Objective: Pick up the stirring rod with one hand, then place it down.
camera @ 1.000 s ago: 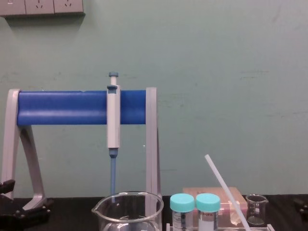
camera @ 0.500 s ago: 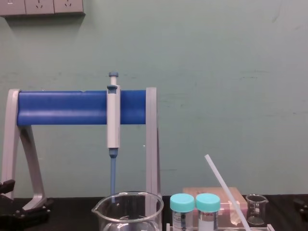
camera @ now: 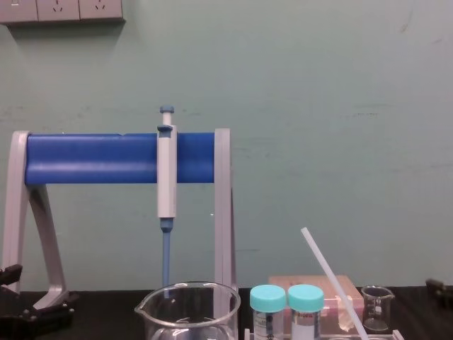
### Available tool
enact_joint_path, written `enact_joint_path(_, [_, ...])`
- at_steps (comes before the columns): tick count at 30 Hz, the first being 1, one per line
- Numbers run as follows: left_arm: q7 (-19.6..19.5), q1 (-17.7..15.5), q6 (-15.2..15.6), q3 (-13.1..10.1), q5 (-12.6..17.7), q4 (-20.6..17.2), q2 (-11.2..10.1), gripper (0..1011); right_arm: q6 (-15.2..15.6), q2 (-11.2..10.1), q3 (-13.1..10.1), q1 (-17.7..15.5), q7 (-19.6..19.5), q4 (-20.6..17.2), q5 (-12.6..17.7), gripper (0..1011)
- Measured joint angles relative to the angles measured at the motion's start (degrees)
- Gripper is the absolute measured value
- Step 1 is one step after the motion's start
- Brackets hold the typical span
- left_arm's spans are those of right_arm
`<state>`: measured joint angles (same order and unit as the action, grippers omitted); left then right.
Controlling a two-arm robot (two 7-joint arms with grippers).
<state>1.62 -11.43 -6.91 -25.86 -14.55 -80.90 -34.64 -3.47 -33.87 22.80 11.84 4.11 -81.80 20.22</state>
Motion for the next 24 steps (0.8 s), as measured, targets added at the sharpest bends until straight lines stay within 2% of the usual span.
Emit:
enact_joint_path(7, [0.0,0.0,0.0,0.0,0.0,0.0,0.0,1001,3.2,0.2,-2.6,1.0,7.0,-2.8,6.4,1003])
enact_joint_path(10, [0.0,0.0,0.0,0.0,0.0,0.0,0.0,1001,5.0,0.1,-3.0,1.7,10.2,-4.3,8.3,1003])
enact_joint_path(19, [0.0,0.0,0.0,0.0,0.0,0.0,0.0,1000,8.8,0.2,-1.6,4.2,17.6,-6.9,9.5,1003])
enact_joint_path(24, [0.0,0.0,0.0,0.0,0.0,0.0,0.0,1000,10.0,0.6,-0.7,5.2,19.4,-6.9,8.8,1003])
